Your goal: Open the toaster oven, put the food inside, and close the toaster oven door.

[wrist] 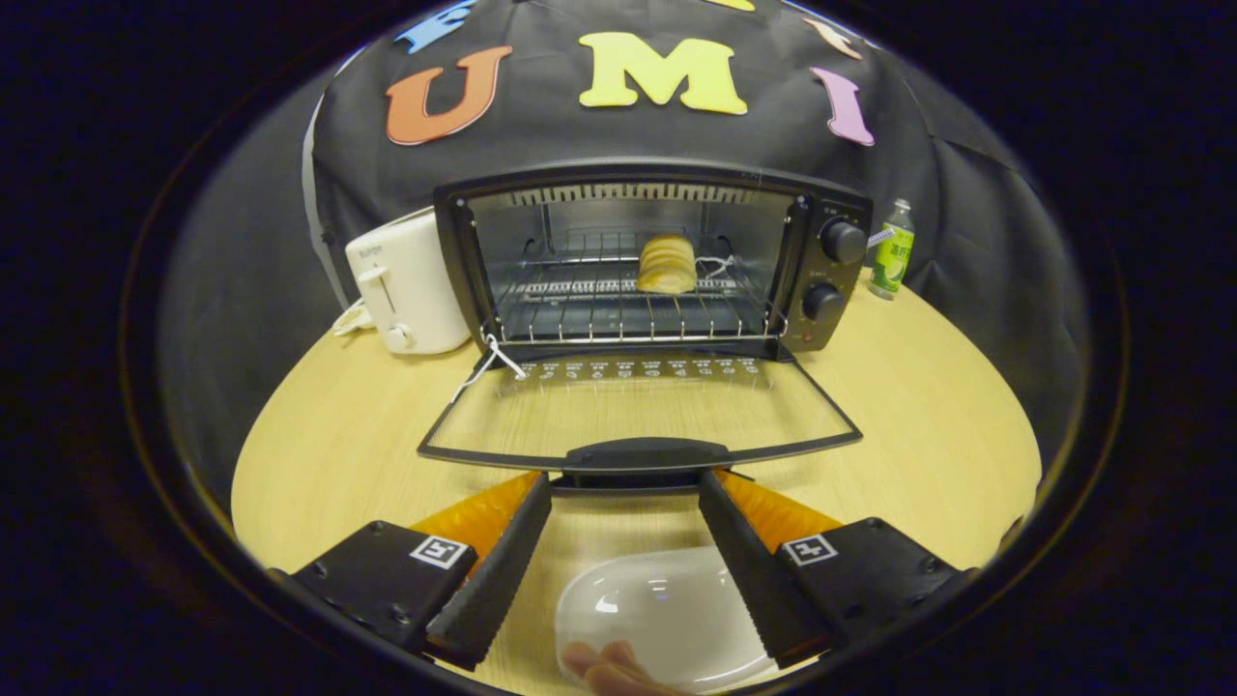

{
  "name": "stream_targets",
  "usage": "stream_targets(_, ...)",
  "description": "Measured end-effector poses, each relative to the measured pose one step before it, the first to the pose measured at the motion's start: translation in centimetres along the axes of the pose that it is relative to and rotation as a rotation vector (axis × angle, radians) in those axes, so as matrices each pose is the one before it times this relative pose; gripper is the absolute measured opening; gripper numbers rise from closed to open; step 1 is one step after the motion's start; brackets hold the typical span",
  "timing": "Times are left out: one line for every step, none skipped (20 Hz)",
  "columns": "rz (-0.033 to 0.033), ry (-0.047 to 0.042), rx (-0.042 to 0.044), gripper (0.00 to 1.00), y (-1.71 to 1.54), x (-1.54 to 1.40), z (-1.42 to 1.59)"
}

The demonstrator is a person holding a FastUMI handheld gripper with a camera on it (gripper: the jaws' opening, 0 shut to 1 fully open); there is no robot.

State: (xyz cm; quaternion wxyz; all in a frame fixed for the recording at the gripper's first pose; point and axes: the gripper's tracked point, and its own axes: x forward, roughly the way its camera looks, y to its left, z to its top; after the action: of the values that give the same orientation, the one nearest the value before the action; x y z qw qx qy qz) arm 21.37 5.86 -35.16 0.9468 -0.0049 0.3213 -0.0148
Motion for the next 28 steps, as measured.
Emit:
stream_targets(-0.00219,-0.01756,0.00326,1.00,-0.012,-0.184,0.422)
stream_targets(-0.00234,-0.01490,0.00094,1.00,0.068,-0.050,0.442)
stream_targets(-0.00135,-0.01832,0.00310,1.00,0.018,-0.041,0.368)
stream_targets(0.00018,-0.01882,0.00939,1.00,0.103,-0.143,0.343)
stream_targets(0.00142,-0.02439,0.00171,1.00,-0.049,-0.190,0.413)
stream_targets(0.00271,-0.03449,-0.00170,1.00,0.068,-0.147,0.793)
stream_targets(0.00477,-0.04707,-0.00278,1.00,-0.021,-0.353,1.007)
stream_targets(0.00632,-0.05264,-0.00730,1.00,0.021,-0.252,1.054)
stream_targets(0.00736,-0.04343,-0.01006,1.00,0.035,0.199,1.014)
stream_targets(0.00444,-0.02524,-0.00686,1.00,0.024,0.117,0.435)
stream_targets(0.00156,-0.01390,-0.00612,1.00,-0.038,0.104,0.182)
stream_targets(-0.00350,-0.00910,-0.00823,1.00,0.041,0.039,0.230)
stream_targets(-0.00553,-0.01418,-0.01363,1.00,0.014,-0.031,0.225)
stream_targets(-0.00354,-0.01624,-0.00589,1.00,-0.053,0.065,0.404)
stream_targets(-0.00063,-0.01590,0.00091,1.00,0.143,0.283,0.228)
stream_targets(0.00077,-0.01765,-0.00006,1.00,0.066,0.123,0.416)
stream_targets(0.00393,-0.01841,-0.00629,1.00,-0.029,-0.033,0.320)
stream_targets(0.00660,-0.01709,-0.00718,1.00,0.029,0.111,0.493)
stream_targets(0.00682,-0.01619,-0.00135,1.00,-0.070,0.279,0.456)
stream_targets(0.00574,-0.01284,-0.00259,1.00,-0.053,0.234,0.329)
stream_targets(0.00459,-0.01255,-0.00129,1.00,-0.052,0.244,0.270)
stream_targets(0.00123,-0.00704,0.00129,1.00,-0.020,0.304,0.360)
stream_targets(-0.00044,-0.00592,0.00456,1.00,-0.082,0.345,0.235)
stream_targets(-0.00192,-0.00237,0.00666,1.00,0.033,0.279,0.356)
stream_targets(-0.00175,-0.00175,0.00670,1.00,0.032,0.275,0.427)
stream_targets(-0.00090,-0.00649,0.01123,1.00,0.060,0.187,0.594)
stream_targets(0.00310,-0.01105,0.01377,1.00,0.010,0.435,0.519)
stream_targets(0.00889,-0.00773,0.01641,1.00,0.048,0.485,0.592)
